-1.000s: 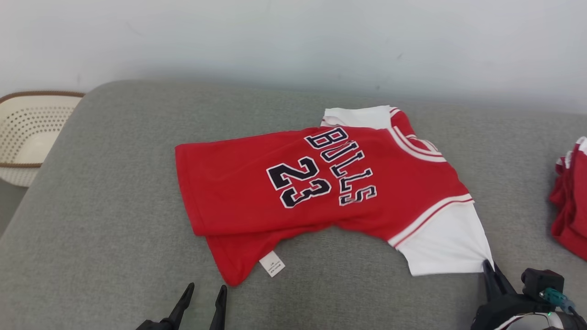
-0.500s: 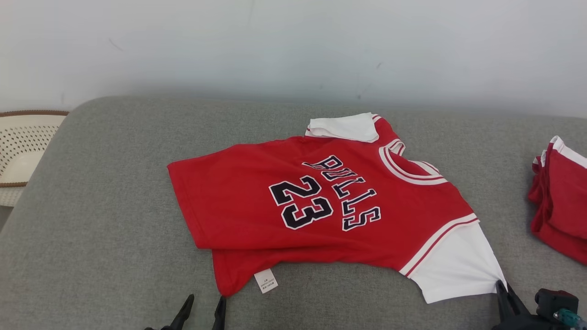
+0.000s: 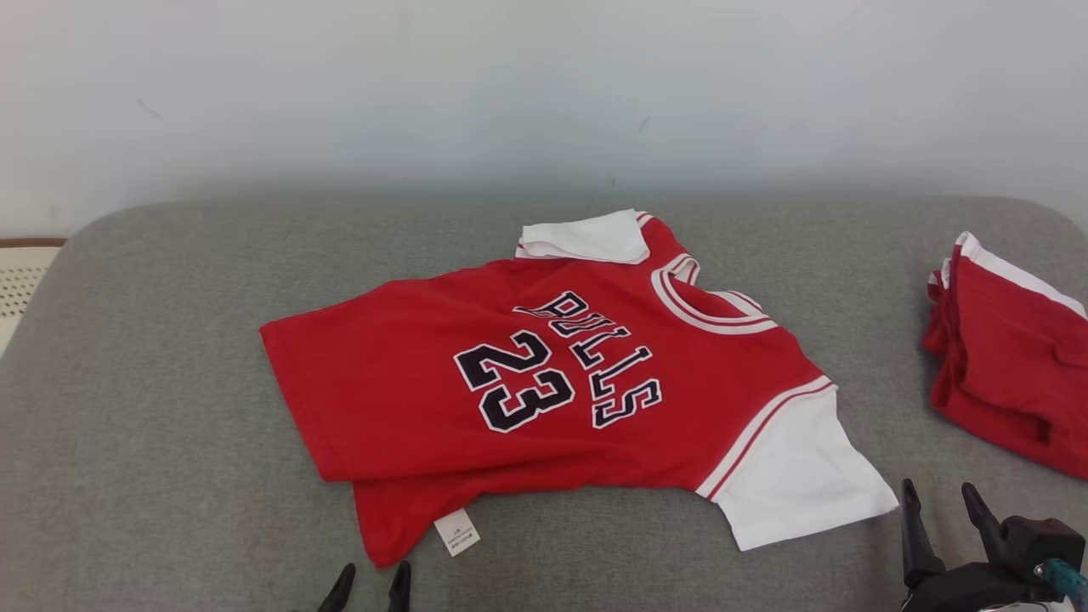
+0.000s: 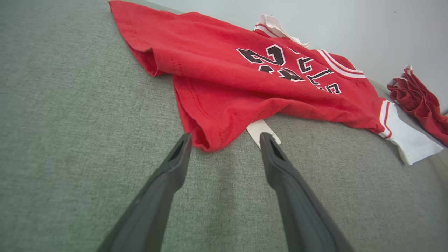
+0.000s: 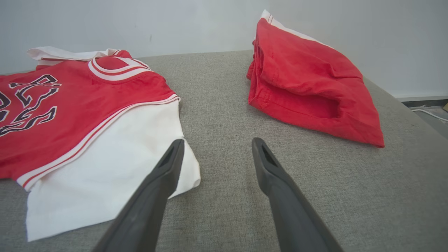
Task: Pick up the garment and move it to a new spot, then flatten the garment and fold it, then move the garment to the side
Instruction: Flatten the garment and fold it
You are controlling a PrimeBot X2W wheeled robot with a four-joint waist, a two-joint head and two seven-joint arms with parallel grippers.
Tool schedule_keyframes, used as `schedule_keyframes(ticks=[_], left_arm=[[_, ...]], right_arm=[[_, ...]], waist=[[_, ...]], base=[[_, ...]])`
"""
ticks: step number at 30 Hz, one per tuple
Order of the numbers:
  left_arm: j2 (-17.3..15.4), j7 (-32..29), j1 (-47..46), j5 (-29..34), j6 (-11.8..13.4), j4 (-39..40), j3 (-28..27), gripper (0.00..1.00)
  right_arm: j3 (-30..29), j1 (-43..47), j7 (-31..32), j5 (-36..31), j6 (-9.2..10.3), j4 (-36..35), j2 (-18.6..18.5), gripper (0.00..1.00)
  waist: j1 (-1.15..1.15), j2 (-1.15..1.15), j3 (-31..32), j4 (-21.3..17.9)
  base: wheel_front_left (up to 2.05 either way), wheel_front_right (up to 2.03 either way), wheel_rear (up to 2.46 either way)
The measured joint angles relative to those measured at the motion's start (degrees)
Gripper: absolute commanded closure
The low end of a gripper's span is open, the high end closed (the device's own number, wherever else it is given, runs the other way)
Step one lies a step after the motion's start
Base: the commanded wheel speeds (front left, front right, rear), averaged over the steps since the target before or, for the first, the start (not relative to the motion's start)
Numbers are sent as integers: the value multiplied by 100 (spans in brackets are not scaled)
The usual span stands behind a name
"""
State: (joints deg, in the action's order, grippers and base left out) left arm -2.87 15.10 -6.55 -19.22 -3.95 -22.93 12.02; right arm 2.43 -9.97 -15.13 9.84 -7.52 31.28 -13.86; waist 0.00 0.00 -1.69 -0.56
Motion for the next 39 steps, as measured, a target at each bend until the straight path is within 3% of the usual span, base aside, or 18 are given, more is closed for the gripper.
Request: schedule_keyframes(ticks=[17, 18, 20, 21, 32, 39], left_arm=[[-1, 0, -314, -35, -76, -175, -282, 0], [-1, 0, -315, -40, -101, -176, -281, 35], [0, 0, -336, -46, -110, -229, -274, 69], [-1, 0, -347, -70, -147, -272, -275, 100], [2, -1, -412, 123, -256, -68, -402, 100], [1, 0, -64, 465, -304, 98, -403, 100]], right_arm=[[-25, -96, 0, -78, 0, -275, 237, 0], [-18, -120, 0, -75, 0, -277, 254, 0], [1, -121, 1, -76, 0, -275, 286, 0], [4, -120, 0, -76, 0, -272, 297, 0], [-247, -104, 0, -78, 0, -249, 310, 0], [-326, 1, 0, -78, 0, -175, 358, 0]], waist=[[0, 1, -432, -391], [0, 1, -454, -402], [1, 1, -492, -427], [0, 1, -510, -439], [1, 1, -586, -307], [0, 1, -503, 27]], base=[[0, 0, 0], [0, 0, 0], [0, 0, 0], [0, 0, 0], [0, 0, 0], [0, 0, 0]])
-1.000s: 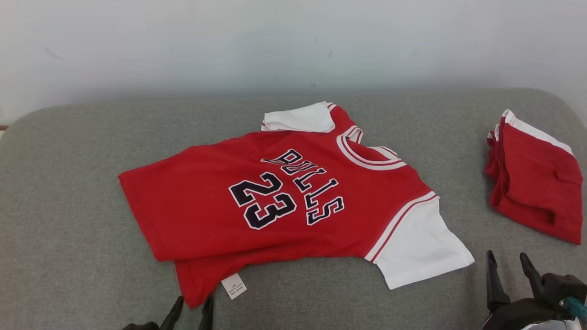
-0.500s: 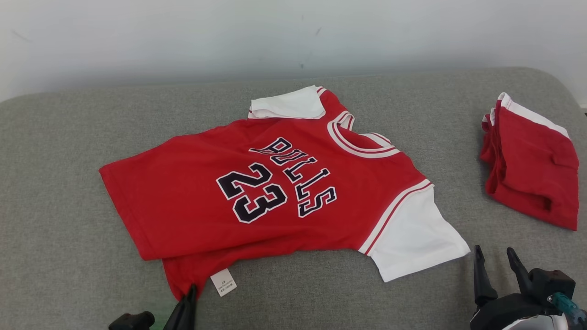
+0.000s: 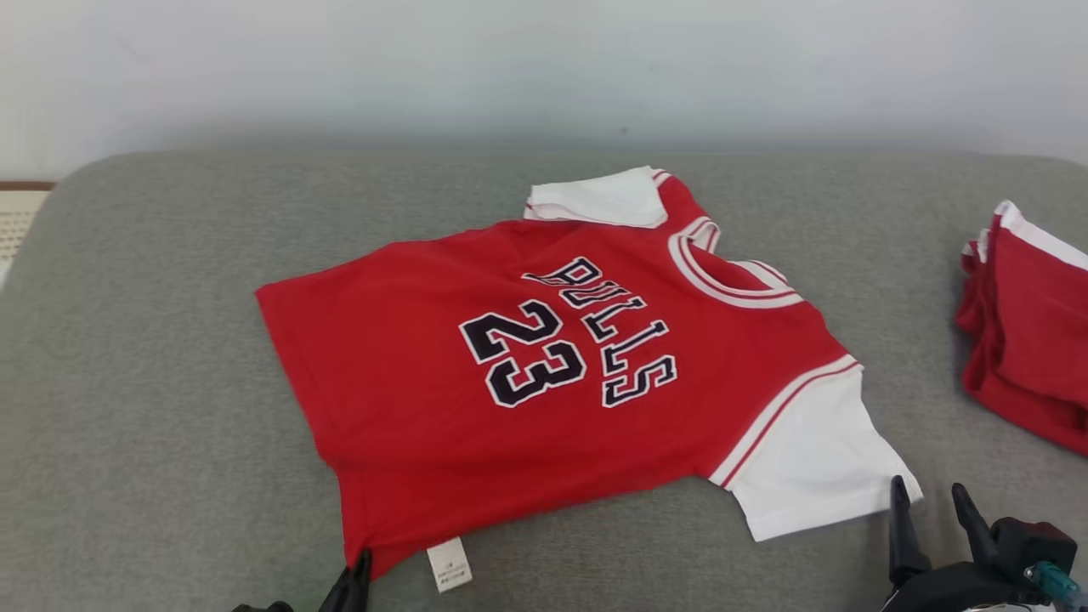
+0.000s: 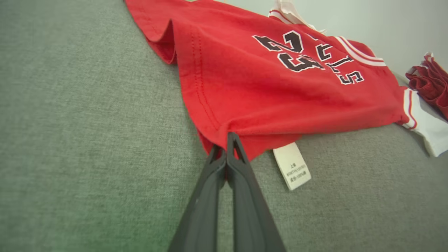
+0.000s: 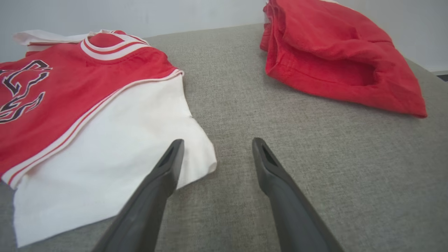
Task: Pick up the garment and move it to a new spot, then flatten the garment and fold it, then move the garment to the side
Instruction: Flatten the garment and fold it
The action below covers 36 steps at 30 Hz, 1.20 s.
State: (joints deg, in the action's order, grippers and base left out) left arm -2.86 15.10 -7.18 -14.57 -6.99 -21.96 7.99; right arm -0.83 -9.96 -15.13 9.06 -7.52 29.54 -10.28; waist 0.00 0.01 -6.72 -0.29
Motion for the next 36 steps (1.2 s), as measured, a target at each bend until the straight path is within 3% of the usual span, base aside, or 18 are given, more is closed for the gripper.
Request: schedule_keyframes(ticks=[2, 3, 4, 5, 16, 30, 36], left_arm=[[-1, 0, 25, 24, -5, 15, -31, 100], [-2, -1, 26, 60, -8, 32, -36, 93], [-1, 0, 27, 97, -30, 27, -38, 57], [2, 0, 30, 102, -33, 16, -48, 0], [-2, -1, 169, 198, -35, -98, -254, 0], [-1, 0, 508, 260, 257, 205, -163, 0], [-1, 0, 594, 271, 267, 333, -99, 0]], right_arm=[[13, 4, 1, -2, 0, 26, 29, 0], [14, 0, 0, -3, 0, 31, 43, 0], [19, -2, 0, -2, 0, 46, 55, 0], [43, -2, 0, -3, 0, 59, 65, 0], [102, 8, 0, -1, 0, 52, 94, 0], [19, 391, 0, -154, 0, -230, 226, 0], [-56, 480, 0, -207, 0, -241, 252, 0]], waist=[[0, 0, 29, 108], [0, 0, 42, 158], [0, 0, 57, 208], [0, 0, 71, 251], [0, 0, 326, 325], [0, -1, 688, 117], [0, -1, 689, 89]], base=[[0, 0, 0], [0, 0, 0], [0, 0, 0], [0, 0, 0], [0, 0, 0], [0, 0, 0], [0, 0, 0]])
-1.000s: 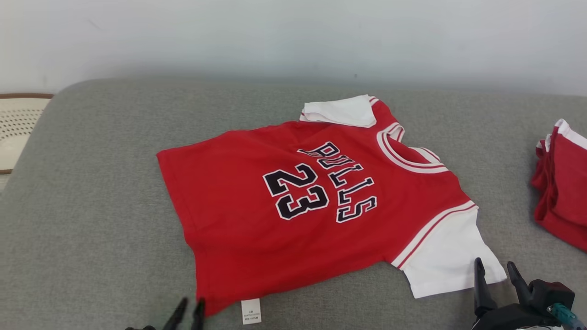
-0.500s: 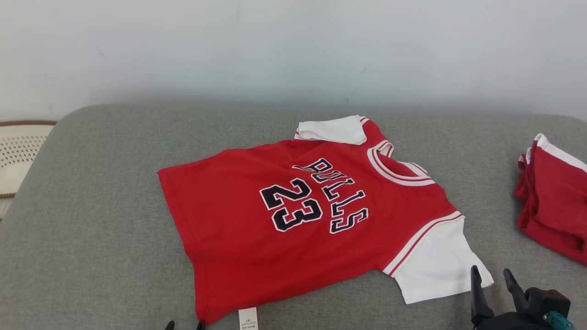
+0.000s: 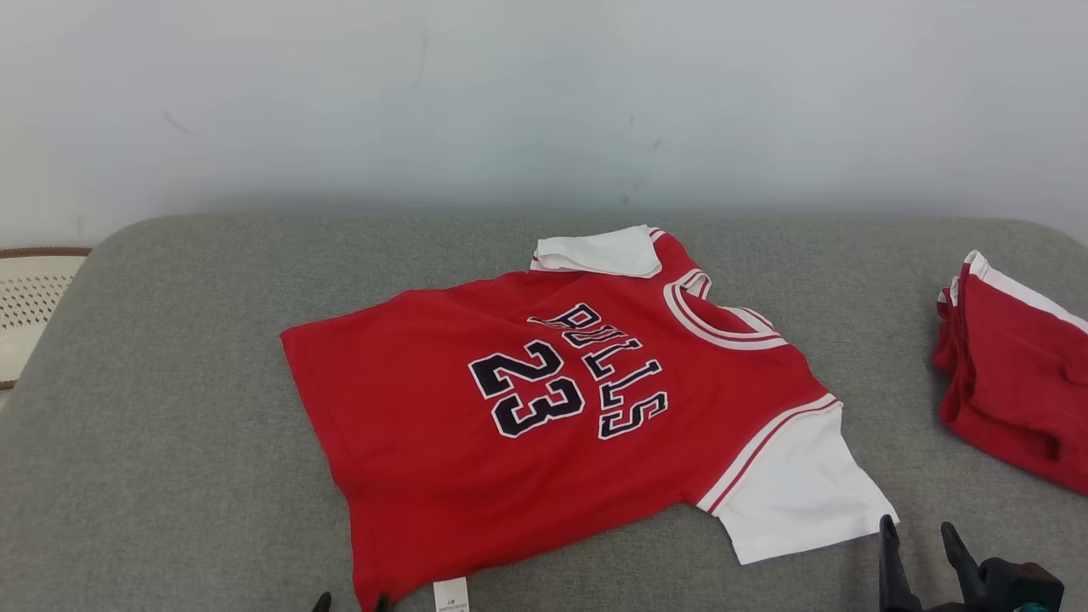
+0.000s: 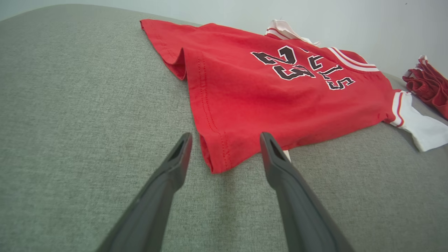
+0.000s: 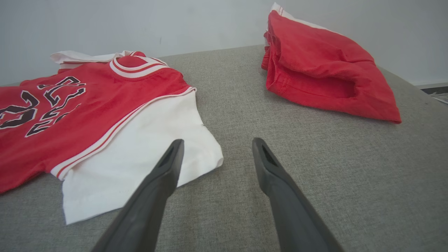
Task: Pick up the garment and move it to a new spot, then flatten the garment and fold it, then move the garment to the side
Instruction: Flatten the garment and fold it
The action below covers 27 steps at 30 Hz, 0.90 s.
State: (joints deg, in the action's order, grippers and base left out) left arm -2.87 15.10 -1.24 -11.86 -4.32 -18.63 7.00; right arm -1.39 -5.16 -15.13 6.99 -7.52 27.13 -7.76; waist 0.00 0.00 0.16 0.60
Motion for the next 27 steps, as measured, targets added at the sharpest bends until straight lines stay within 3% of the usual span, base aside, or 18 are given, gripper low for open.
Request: schedule_keyframes(ticks=[15, 27], left_arm=[[0, 0, -297, -38, -100, -47, 234, 0], [-2, -1, -692, -426, -120, -714, 366, 0]], right_arm=[[-80, -361, 0, -141, 0, 368, 99, 0], [-181, -630, 1, -242, 0, 550, 193, 0]], waist=[[0, 0, -363, 68], [1, 0, -709, 23]], base=[[0, 0, 0], [0, 0, 0]])
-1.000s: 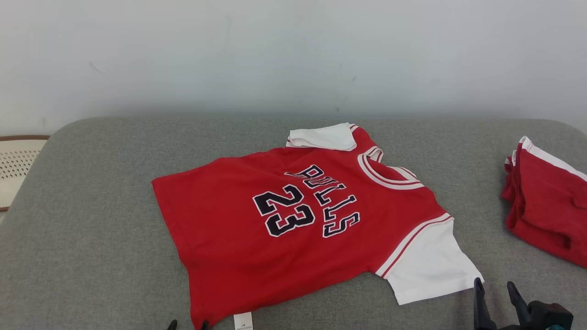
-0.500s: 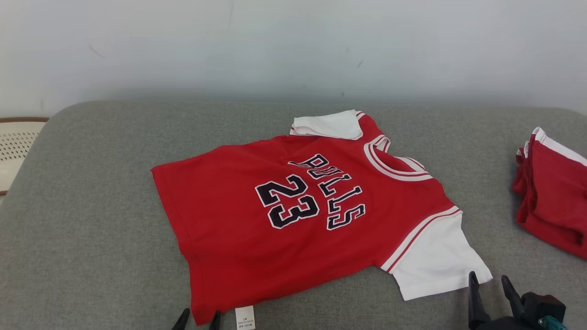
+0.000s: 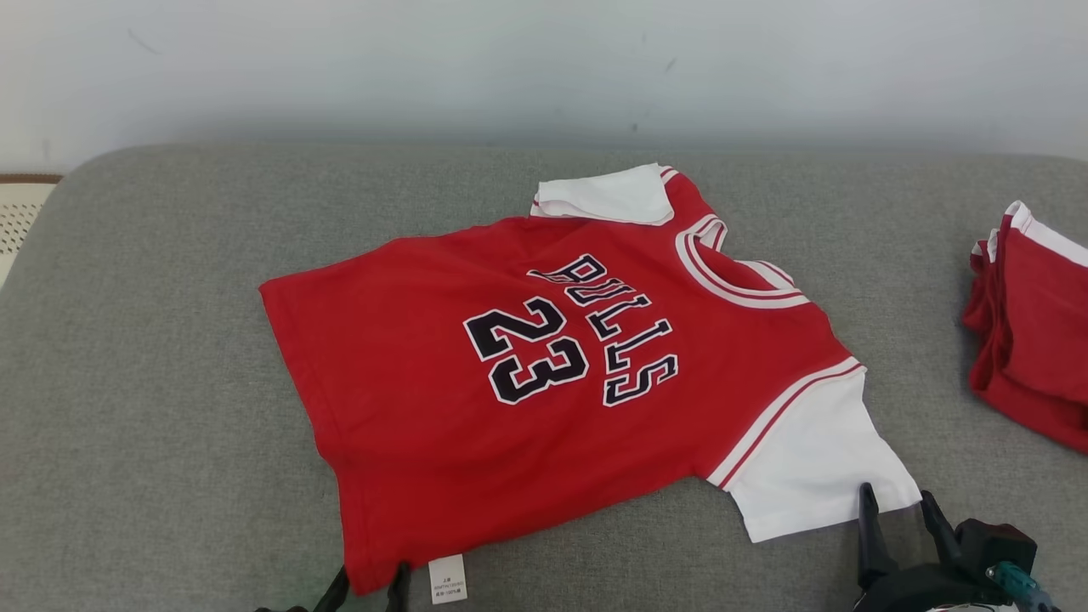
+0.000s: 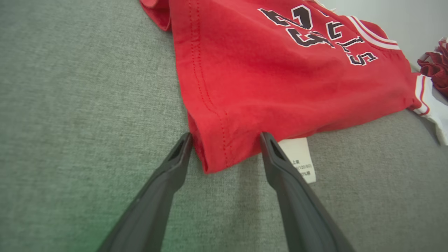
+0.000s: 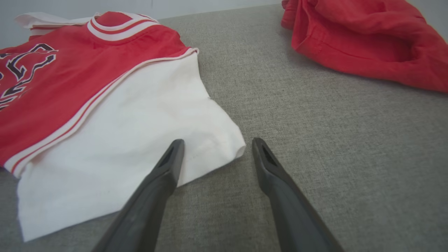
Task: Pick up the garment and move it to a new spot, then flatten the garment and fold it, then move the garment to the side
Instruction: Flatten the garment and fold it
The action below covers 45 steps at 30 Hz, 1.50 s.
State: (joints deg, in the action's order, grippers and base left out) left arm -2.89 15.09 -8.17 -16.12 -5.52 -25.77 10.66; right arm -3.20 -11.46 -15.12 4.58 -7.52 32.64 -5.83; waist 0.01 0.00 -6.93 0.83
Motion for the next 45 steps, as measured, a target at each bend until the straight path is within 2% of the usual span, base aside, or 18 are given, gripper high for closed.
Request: schedule_keyframes(ticks=[3, 4, 5, 6, 7, 8, 10, 11, 12, 13, 14, 15, 16, 17, 25, 33, 38, 45], left_arm=[[2, 2, -78, -109, -45, -76, 56, 0], [1, 2, -109, -145, -52, -91, 59, 12], [1, 2, -133, -142, -53, -86, 60, 37], [1, 2, -141, -143, -64, -77, 55, 55], [0, 2, -141, -143, -80, -70, 52, 65], [0, 2, -141, -141, -93, -37, 56, 100], [1, 1, -141, -141, -107, 5, 92, 100], [1, 1, -140, -151, -144, 60, 108, 100], [2, 1, -141, -148, -146, 129, 125, 100], [2, 1, -141, -148, -146, 129, 125, 100], [2, 1, -141, -149, -169, 236, 157, 100], [2, 1, -141, -149, -169, 236, 157, 100], [1, 1, -139, -160, -180, 288, 168, 100], [2, 1, -139, -174, -189, 335, 174, 100], [3, 1, -119, -98, -194, 702, 109, 100], [-124, 1, -196, 40, -196, 1234, -82, 100], [-757, 1, -976, 32, -196, 1351, 179, 100], [-1833, 1, -2883, -332, -197, 797, 1006, 100]], right_arm=[[-2, -88, -1, 0, 0, 24, 4, 0], [4, -111, -1, 0, 0, 24, 8, 0], [9, -116, -1, 1, 0, 32, 16, 0], [13, -116, 0, 3, 0, 62, 22, 0], [24, -116, 0, 15, 0, 88, 26, 0], [35, -117, -1, 22, 0, 104, 29, 0], [40, -125, -1, 43, 0, 113, 40, 0], [26, -133, -1, 48, 0, 115, 46, 14], [15, -147, -1, 54, 0, 119, 52, 33], [15, -147, -1, 54, 0, 119, 52, 33], [-9, -196, -1, 91, 0, 159, 56, 76], [-9, -196, -1, 91, 0, 159, 56, 76], [-13, -203, -2, 96, 0, 175, 55, 91], [-22, -203, -3, 110, 0, 197, 56, 100], [21, -192, 0, 248, 0, -338, 63, 100], [74, -151, 1, 427, 0, -1749, 40, 100], [189, -539, 0, 591, 0, -2429, -80, 100], [577, -1774, 0, 650, 0, -2594, -546, 100]], waist=[[0, 0, -65, -7], [0, 0, -84, -8], [0, 0, -101, -7], [0, 0, -116, -4], [0, 0, -127, 3], [0, 0, -137, 12], [0, 0, -155, 31], [0, 0, -162, 41], [0, 0, -168, 50], [0, 0, -168, 50], [0, 0, -177, 71], [0, 0, -177, 71], [0, 0, -176, 80], [0, 0, -171, 88], [0, 0, -45, 115], [-1, 0, 237, 94], [-1, 0, 414, 88], [-1, 0, 561, 125]], base=[[0, 0, 0], [0, 0, 0], [0, 0, 0], [0, 0, 0], [0, 0, 0], [0, 0, 0], [0, 0, 0], [0, 0, 0], [0, 0, 0], [0, 0, 0], [0, 0, 0], [0, 0, 0], [0, 0, 0], [0, 0, 0], [0, 0, 0], [0, 0, 0], [0, 0, 0], [0, 0, 0]])
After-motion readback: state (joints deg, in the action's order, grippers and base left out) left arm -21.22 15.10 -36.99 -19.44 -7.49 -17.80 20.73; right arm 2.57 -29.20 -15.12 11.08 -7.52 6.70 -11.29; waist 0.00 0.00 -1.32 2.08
